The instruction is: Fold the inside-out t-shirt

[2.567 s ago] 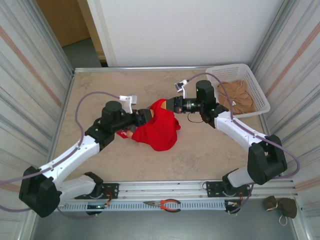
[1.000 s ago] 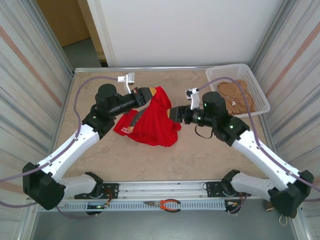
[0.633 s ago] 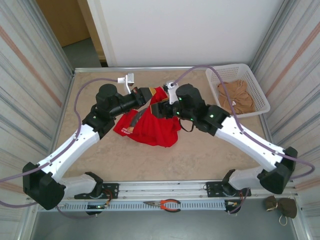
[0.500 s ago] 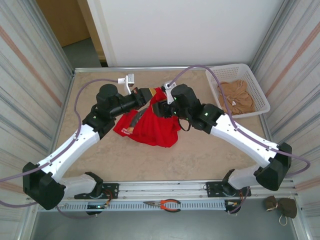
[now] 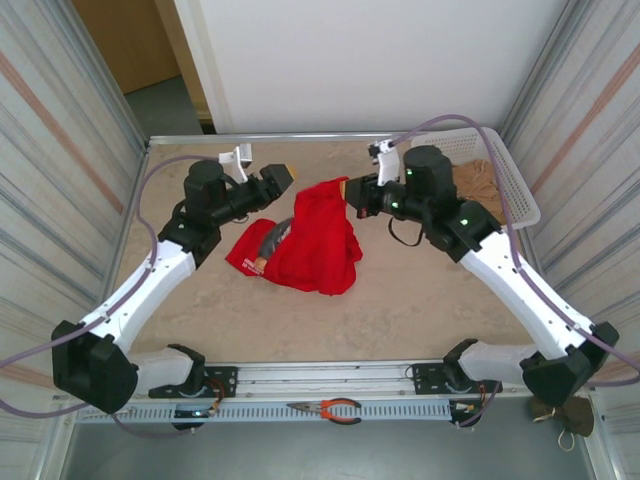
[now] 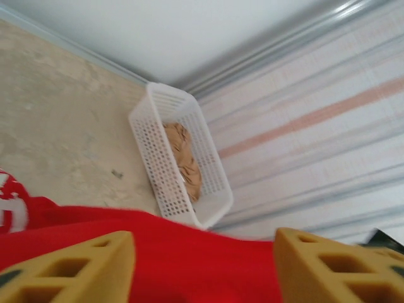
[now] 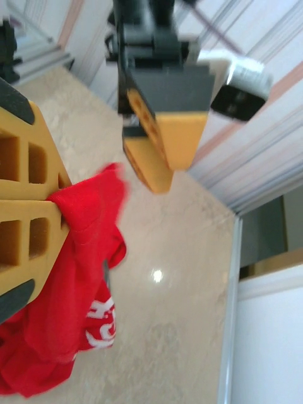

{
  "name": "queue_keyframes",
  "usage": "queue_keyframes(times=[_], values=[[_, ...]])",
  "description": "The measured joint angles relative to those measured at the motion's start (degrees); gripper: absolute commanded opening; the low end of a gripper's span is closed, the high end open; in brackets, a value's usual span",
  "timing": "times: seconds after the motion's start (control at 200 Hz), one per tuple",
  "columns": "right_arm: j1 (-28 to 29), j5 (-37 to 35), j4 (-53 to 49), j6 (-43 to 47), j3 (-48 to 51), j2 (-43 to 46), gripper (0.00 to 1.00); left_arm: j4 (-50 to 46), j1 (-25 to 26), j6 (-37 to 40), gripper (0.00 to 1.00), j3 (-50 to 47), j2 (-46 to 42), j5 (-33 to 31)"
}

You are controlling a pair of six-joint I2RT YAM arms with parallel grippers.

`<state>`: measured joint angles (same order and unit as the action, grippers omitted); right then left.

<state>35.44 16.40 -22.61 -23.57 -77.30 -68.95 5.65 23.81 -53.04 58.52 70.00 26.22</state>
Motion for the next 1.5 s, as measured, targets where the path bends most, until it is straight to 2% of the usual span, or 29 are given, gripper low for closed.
queue_keyframes(times=[0.075,0.145,0.301,0.451,0.606,0.656,0.706,0.787,0.832,0.867,0.927,0.992,1.052,1.187,1.283,1.438,1.503], values=[[-1.6,3.3,0.6,-1.5,0.0,1.3,0.0,0.0,0.8,2.2,0.72,-1.9,-1.0,-0.8],[-2.5,5.2,1.2,-2.6,0.0,1.7,0.0,-0.5,3.6,4.2,0.73,-4.7,-3.1,-2.5],[-3.0,7.7,2.2,-4.4,1.7,1.7,0.0,-1.7,13.6,9.1,0.75,-10.2,-8.3,-11.0],[-3.0,8.3,3.0,-5.5,3.6,1.7,0.0,-2.0,22.6,15.1,0.77,-10.4,-9.4,-20.2],[-3.0,9.0,3.9,-6.3,5.2,1.7,0.0,-2.9,24.4,19.8,0.75,-6.8,-5.9,-25.0],[-3.0,9.0,4.1,-6.4,5.5,1.7,0.0,-2.9,24.4,20.9,0.69,-5.3,-4.3,-26.4],[-3.0,9.0,4.2,-6.5,5.6,1.7,0.0,-3.3,24.4,22.4,0.56,-3.7,-2.9,-28.1],[-3.0,9.0,4.3,-6.5,5.8,1.8,0.0,-4.7,24.4,23.7,0.2,-1.7,-1.6,-31.0],[-3.0,9.0,4.3,-6.5,6.0,2.0,0.0,-5.9,24.3,24.5,0.07,-0.5,-1.1,-32.4],[-3.1,9.0,4.2,-6.5,6.1,2.3,0.0,-6.9,24.0,25.2,0.0,0.6,-1.0,-33.2],[-3.7,8.9,4.1,-6.5,6.4,2.7,0.0,-8.5,23.0,26.4,0.0,2.3,-0.9,-33.6],[-5.2,8.5,3.9,-6.5,6.5,3.1,0.0,-10.0,21.0,27.4,0.0,4.3,-0.9,-32.7],[-7.4,8.2,3.7,-6.5,6.5,3.2,0.0,-11.2,18.2,27.8,0.0,6.8,-0.9,-29.3],[-12.3,8.7,4.6,-7.7,6.7,3.2,0.0,-13.6,11.0,27.0,0.0,13.9,-0.9,-15.8],[-13.9,8.7,5.1,-8.2,6.7,3.1,0.0,-12.1,7.0,23.6,0.0,16.8,-0.9,-6.4],[-14.5,9.1,5.5,-8.9,6.7,2.7,0.0,-7.4,5.0,17.7,0.0,16.2,-0.9,3.7],[-14.0,9.5,5.5,-8.7,6.7,2.7,0.27,-6.3,5.0,16.2,0.0,15.5,-0.9,5.8]])
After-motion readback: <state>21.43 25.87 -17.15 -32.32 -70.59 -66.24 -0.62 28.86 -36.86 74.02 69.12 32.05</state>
